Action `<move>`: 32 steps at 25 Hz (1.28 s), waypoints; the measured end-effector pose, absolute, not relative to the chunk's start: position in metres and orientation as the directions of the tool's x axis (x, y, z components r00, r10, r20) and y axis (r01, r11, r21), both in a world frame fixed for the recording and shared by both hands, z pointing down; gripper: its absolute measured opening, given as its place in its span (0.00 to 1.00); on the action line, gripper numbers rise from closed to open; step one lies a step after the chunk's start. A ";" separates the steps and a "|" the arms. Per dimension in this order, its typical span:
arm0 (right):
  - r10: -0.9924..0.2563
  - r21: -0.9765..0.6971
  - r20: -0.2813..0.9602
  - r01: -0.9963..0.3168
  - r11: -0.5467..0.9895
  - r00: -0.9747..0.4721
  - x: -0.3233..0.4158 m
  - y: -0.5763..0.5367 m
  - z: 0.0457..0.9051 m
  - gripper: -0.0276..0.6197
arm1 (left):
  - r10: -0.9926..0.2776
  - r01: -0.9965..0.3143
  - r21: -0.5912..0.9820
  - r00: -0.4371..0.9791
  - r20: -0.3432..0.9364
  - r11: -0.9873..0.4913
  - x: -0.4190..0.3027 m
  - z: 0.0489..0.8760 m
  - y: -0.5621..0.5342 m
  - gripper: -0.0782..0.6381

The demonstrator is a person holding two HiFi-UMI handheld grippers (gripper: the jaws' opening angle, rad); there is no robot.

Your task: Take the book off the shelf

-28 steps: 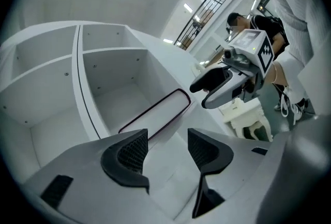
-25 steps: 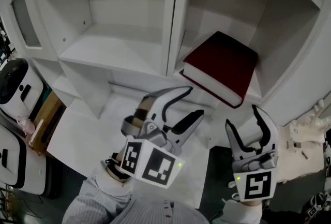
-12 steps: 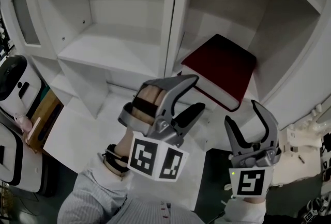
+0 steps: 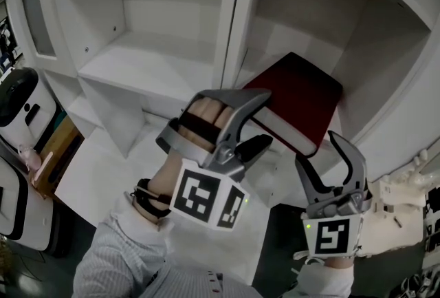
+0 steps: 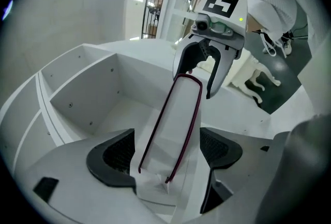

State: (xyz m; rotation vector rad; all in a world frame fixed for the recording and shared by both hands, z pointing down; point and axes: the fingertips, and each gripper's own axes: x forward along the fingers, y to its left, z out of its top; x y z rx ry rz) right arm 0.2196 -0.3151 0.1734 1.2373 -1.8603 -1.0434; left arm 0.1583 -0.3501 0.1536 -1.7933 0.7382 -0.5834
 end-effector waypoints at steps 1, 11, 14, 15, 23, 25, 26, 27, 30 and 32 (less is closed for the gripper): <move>-0.937 0.885 0.092 -0.404 0.232 -0.336 0.219 -0.317 0.173 0.42 | -0.720 -0.189 -0.950 0.692 0.052 -0.250 0.160 0.154 -0.352 0.64; -0.918 0.931 0.089 -0.296 0.215 -0.387 0.210 -0.336 0.162 0.42 | -0.700 -0.062 -0.966 0.701 0.137 -0.251 0.182 0.159 -0.361 0.64; -0.907 0.940 0.105 -0.258 0.224 -0.408 0.202 -0.341 0.162 0.42 | -0.694 -0.044 -0.966 0.704 0.151 -0.255 0.184 0.159 -0.362 0.64; -0.903 0.942 0.110 -0.247 0.228 -0.415 0.199 -0.343 0.162 0.42 | -0.691 -0.040 -0.966 0.706 0.154 -0.256 0.185 0.159 -0.362 0.64; -0.877 0.949 0.136 -0.194 0.249 -0.460 0.186 -0.352 0.162 0.42 | -0.673 -0.014 -0.961 0.717 0.184 -0.277 0.186 0.164 -0.360 0.59; -0.881 0.953 0.130 -0.187 0.237 -0.455 0.186 -0.351 0.162 0.42 | -0.672 -0.017 -0.961 0.719 0.180 -0.275 0.185 0.163 -0.359 0.58; -0.882 0.955 0.117 -0.191 0.226 -0.456 0.185 -0.351 0.161 0.42 | -0.673 -0.021 -0.962 0.719 0.176 -0.273 0.185 0.163 -0.359 0.58; -0.883 0.957 0.106 -0.194 0.215 -0.457 0.185 -0.350 0.161 0.42 | -0.674 -0.023 -0.963 0.718 0.172 -0.270 0.185 0.163 -0.359 0.58; -0.885 0.961 0.089 -0.196 0.197 -0.458 0.183 -0.346 0.160 0.42 | -0.676 -0.036 -0.968 0.722 0.148 -0.250 0.184 0.160 -0.357 0.55; -0.888 0.963 0.092 -0.188 0.196 -0.451 0.183 -0.343 0.160 0.42 | -0.676 -0.042 -0.970 0.724 0.134 -0.238 0.183 0.158 -0.354 0.51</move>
